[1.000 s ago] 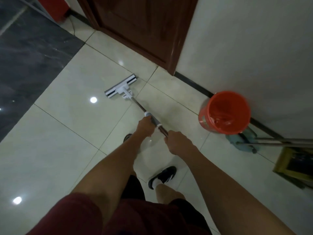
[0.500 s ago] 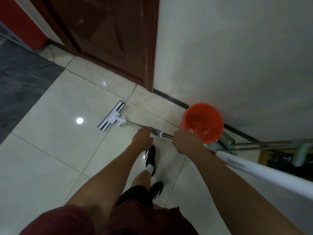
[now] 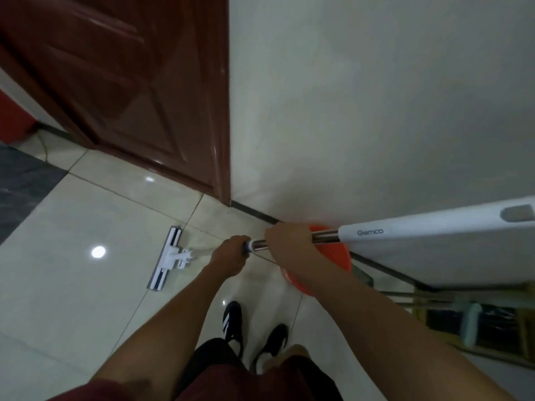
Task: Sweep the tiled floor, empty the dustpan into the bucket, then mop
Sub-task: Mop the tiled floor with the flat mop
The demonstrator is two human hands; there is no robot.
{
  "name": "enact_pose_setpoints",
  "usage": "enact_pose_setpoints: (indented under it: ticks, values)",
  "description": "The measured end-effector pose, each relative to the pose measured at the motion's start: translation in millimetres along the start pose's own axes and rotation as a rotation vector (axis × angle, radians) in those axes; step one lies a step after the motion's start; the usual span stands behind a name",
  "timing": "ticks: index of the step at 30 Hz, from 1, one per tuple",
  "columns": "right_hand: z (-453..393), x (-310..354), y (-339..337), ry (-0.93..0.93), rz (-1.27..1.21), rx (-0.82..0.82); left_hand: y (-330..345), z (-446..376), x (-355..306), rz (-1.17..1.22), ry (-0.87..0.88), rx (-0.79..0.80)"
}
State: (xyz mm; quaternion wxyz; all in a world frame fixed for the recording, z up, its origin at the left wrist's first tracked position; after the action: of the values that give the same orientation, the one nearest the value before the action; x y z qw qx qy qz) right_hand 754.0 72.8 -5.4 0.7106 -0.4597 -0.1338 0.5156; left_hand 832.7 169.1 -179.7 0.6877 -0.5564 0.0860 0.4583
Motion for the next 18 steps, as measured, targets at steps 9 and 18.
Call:
enact_pose_setpoints:
  ticks: [9,18]
  values:
    - [-53,-41,-56,-0.053,0.154,-0.113,-35,-55,-32,0.102,-0.160,-0.128]
    - [-88,-82,-118,-0.135,0.314,-0.258,-57,-102,-79,0.288,-0.270,-0.353]
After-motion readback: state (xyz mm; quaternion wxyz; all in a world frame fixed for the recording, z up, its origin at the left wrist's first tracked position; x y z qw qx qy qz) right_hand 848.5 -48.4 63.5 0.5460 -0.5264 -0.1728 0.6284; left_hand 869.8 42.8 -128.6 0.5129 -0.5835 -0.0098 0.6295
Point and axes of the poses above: each hand's wrist, its own z-axis away from the middle knuckle, its own y-axis out of the palm, x = y × z, the point moved 4 cm from there along -z, towards the middle knuckle, and after that the axes turned 8 degrees about y, right-handed, at the moved point
